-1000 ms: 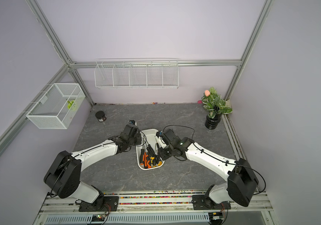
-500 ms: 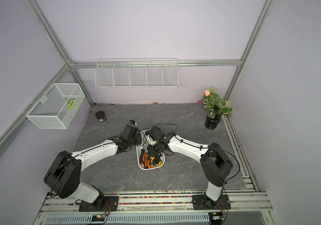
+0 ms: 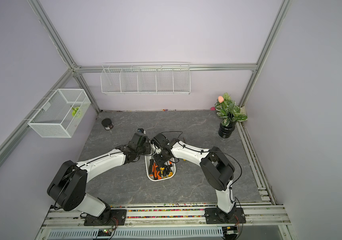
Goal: Take out the screwdriver from the storage box
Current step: Pick up the screwdriver from the storage box.
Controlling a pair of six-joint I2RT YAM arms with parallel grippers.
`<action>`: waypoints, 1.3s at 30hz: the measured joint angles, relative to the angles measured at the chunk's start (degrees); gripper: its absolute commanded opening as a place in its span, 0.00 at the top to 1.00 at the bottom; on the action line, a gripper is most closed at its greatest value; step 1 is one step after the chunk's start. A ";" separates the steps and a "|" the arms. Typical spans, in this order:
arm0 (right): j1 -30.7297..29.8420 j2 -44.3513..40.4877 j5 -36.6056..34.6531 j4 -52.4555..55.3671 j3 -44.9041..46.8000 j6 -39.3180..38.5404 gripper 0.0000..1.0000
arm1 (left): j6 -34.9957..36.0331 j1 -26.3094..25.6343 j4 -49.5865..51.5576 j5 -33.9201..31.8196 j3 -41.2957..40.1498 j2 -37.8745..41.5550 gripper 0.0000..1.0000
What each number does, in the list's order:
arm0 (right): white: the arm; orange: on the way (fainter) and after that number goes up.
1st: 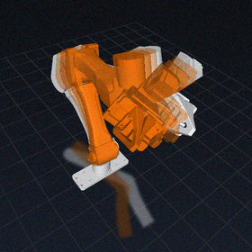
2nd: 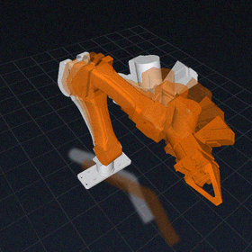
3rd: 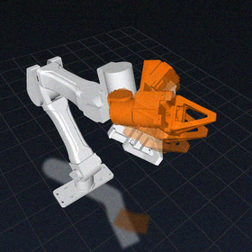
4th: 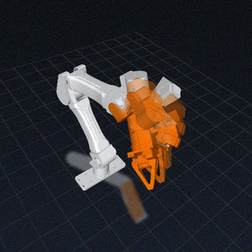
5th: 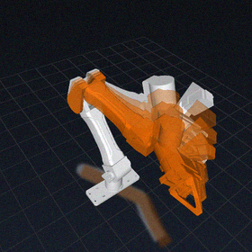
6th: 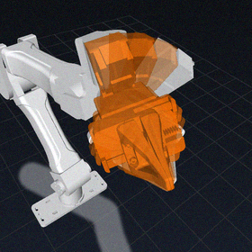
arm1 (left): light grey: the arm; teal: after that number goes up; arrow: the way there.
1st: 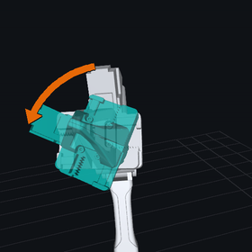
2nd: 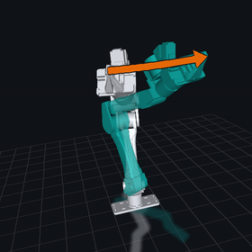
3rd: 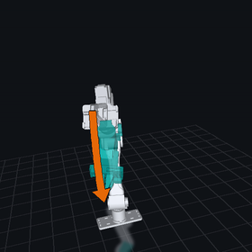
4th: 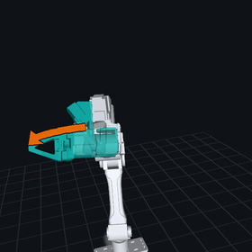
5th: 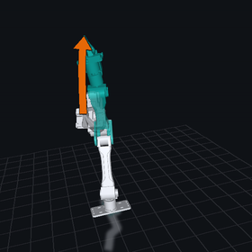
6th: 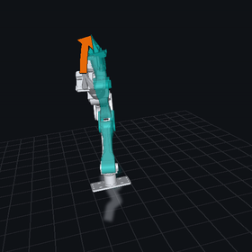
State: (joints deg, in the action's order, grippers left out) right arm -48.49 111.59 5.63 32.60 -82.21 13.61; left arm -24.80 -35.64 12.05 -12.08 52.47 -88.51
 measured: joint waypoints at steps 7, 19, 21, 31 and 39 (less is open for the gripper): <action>-0.04 3.48 -2.89 2.32 -4.70 -1.95 0.70 | -0.04 0.02 0.24 -0.26 0.00 -0.02 1.00; -0.50 4.70 -5.99 4.39 -6.71 -4.59 0.71 | -0.26 0.02 0.48 -0.59 -0.11 -0.02 1.00; -0.70 4.81 -6.80 4.76 -6.80 -4.85 0.71 | -0.50 0.02 0.50 -0.52 -0.33 -0.02 1.00; -1.49 5.35 -11.45 6.62 -6.91 -6.54 0.71 | -1.51 0.02 0.87 -0.48 -0.70 -0.37 1.00; -1.81 5.73 -12.17 7.65 -7.10 -7.32 0.71 | -2.12 0.02 1.33 -0.48 -0.98 -0.39 1.00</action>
State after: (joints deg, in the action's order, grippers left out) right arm -50.30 117.32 -6.55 40.25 -89.32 6.28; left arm -26.92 -35.62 13.39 -12.56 51.48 -88.90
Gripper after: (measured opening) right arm 0.290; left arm 0.096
